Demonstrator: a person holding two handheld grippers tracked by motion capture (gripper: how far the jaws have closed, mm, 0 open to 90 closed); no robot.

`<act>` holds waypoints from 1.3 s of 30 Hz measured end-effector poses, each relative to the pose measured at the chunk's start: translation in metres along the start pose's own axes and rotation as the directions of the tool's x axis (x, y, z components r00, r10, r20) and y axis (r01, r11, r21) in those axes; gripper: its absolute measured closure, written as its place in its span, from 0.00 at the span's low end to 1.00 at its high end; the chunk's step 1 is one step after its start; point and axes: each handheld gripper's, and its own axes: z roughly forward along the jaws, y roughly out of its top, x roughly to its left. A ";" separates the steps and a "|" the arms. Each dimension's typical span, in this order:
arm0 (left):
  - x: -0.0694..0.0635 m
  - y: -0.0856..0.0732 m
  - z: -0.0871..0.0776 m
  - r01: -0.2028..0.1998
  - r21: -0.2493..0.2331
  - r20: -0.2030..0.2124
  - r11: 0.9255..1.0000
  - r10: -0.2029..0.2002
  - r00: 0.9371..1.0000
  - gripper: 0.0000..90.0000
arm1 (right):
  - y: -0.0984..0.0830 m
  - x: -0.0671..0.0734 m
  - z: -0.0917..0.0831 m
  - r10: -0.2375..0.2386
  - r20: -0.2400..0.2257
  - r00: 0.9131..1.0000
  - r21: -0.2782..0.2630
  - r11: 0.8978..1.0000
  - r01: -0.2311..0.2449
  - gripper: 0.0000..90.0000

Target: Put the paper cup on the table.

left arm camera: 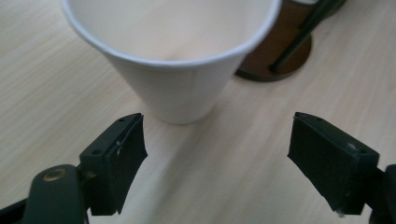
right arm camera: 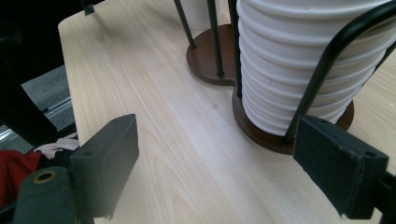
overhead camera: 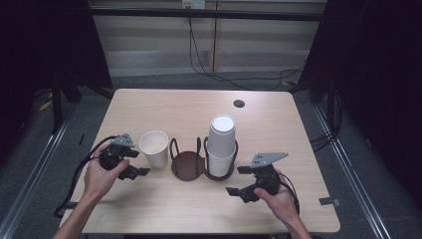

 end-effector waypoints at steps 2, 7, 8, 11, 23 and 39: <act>-0.005 -0.002 -0.004 0.001 -0.034 0.004 0.999 -0.001 1.000 0.22 | 0.000 0.000 0.000 -0.001 0.001 1.000 -0.001 1.000 0.001 0.16; -0.014 -0.009 -0.008 -0.013 -0.097 0.008 0.995 0.014 1.000 0.22 | -0.001 0.000 -0.002 0.002 0.007 1.000 -0.010 1.000 -0.002 0.16; -0.016 -0.010 -0.008 -0.015 -0.109 0.011 0.994 0.016 1.000 0.22 | -0.001 0.000 -0.002 0.002 0.009 1.000 -0.010 1.000 -0.002 0.16; -0.023 -0.015 -0.012 -0.018 -0.146 0.015 0.989 0.020 1.000 0.22 | -0.001 0.000 -0.002 0.003 0.011 1.000 -0.011 1.000 -0.003 0.16; -0.047 -0.029 -0.015 0.074 -0.296 0.054 0.952 -0.060 0.997 0.22 | -0.002 0.000 -0.003 0.003 0.019 1.000 -0.017 1.000 -0.003 0.16; -0.086 -0.031 0.012 0.040 -0.351 0.045 0.935 -0.026 0.999 0.19 | -0.004 0.000 -0.001 0.005 0.047 0.999 -0.026 1.000 -0.004 0.16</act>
